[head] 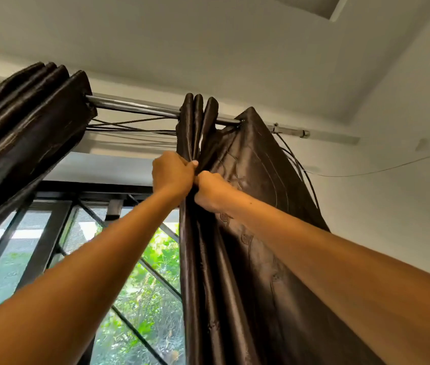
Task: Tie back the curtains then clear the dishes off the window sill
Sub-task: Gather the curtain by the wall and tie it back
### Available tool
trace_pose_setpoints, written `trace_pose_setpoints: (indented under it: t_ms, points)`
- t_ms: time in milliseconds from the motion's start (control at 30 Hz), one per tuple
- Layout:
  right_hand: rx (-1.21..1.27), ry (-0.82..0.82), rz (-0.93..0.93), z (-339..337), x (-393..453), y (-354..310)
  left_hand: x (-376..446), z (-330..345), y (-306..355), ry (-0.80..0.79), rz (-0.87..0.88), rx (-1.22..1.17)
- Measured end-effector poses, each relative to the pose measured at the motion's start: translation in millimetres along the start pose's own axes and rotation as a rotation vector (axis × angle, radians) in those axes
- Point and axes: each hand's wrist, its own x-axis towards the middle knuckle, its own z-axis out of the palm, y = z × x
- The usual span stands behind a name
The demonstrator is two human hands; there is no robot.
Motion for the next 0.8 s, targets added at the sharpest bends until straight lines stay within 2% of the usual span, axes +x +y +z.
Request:
trace_pose_setpoints:
  t_ms: [100, 267, 300, 333, 367, 400, 433, 500, 567, 633, 700, 800]
  points:
    - [0.107, -0.122, -0.065, -4, -1, 4, 13, -6, -3, 0.008, -0.062, 0.007]
    - [0.31, -0.353, -0.028, -21, -15, 31, 19, 14, 8, -0.079, -0.047, 0.213]
    - [0.348, -0.323, 0.0, -27, -15, 42, 18, 20, 10, -0.091, -0.028, 0.216]
    - [0.323, -0.21, 0.024, -32, -12, 56, 17, 25, 11, -0.105, -0.004, 0.214]
    - [0.207, -0.034, 0.042, -37, -8, 70, 16, 30, 11, -0.116, 0.017, 0.215]
    - [-0.018, 0.14, 0.074, -40, -3, 83, 15, 33, 11, -0.127, 0.03, 0.218]
    - [-0.268, 0.235, 0.123, -42, 1, 95, 14, 36, 11, -0.137, 0.039, 0.222]
    - [-0.465, 0.194, 0.268, -39, 6, 114, 12, 41, 11, -0.142, 0.041, 0.222]
    - [-0.399, 0.116, 0.417, -33, 11, 125, 10, 44, 11, -0.146, 0.043, 0.227]
    - [-0.252, 0.113, 0.503, -31, 15, 133, 8, 46, 11, -0.144, 0.048, 0.237]
    - [-0.189, 0.155, 0.48, -30, 15, 135, 6, 47, 11, -0.146, 0.049, 0.248]
    - [-0.21, 0.267, 0.332, -31, 16, 130, 7, 46, 9, -0.145, 0.032, 0.281]
